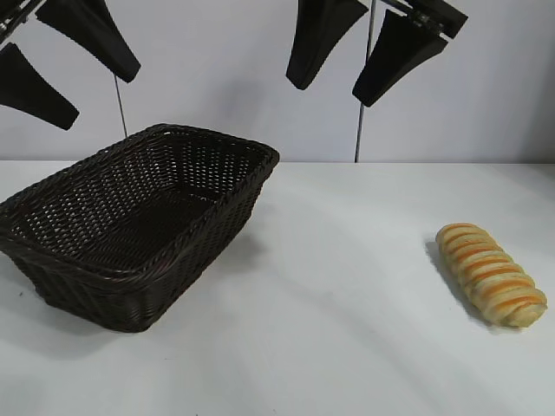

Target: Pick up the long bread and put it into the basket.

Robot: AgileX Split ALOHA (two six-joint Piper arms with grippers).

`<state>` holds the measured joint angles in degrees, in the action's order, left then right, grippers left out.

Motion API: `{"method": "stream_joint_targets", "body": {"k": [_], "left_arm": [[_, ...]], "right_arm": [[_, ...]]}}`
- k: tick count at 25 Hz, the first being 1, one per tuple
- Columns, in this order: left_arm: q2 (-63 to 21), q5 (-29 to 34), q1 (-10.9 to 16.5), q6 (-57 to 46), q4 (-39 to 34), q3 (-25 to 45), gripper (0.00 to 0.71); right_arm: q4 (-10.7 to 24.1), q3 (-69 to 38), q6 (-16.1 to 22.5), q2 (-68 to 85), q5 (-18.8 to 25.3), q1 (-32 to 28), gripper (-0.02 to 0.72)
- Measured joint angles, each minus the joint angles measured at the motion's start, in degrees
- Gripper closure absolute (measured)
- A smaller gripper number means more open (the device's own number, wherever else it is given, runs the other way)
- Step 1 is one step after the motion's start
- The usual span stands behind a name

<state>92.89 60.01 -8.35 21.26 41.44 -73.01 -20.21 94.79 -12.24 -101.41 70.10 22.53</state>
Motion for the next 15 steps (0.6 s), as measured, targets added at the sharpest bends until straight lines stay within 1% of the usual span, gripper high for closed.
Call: {"method": "stream_joint_targets", "body": {"k": [4,7,10,12,15], "left_arm": [[0.0,-0.16,0.0,-0.42,0.45,0.0,0.144],[-0.37,-0.27,0.0,-2.59,0.33,0.05,0.144],[-2.2,-0.56,0.0,-4.86,-1.34,0.57,0.144],[-4.3,-0.87,0.0,-6.24,-2.62,1.93,0.144],[-8.53,-2.43,0.0,-9.18,-4.53,6.44,0.144]], "right_arm": [[0.0,0.0,0.06,0.0,0.0,0.0,0.155],[0.0,0.0,0.06,0.0,0.0,0.0,0.155],[0.0,0.0,0.06,0.0,0.0,0.0,0.155],[0.0,0.0,0.06,0.0,0.0,0.0,0.155],[0.0,0.0,0.06,0.0,0.0,0.0,0.155]]}}
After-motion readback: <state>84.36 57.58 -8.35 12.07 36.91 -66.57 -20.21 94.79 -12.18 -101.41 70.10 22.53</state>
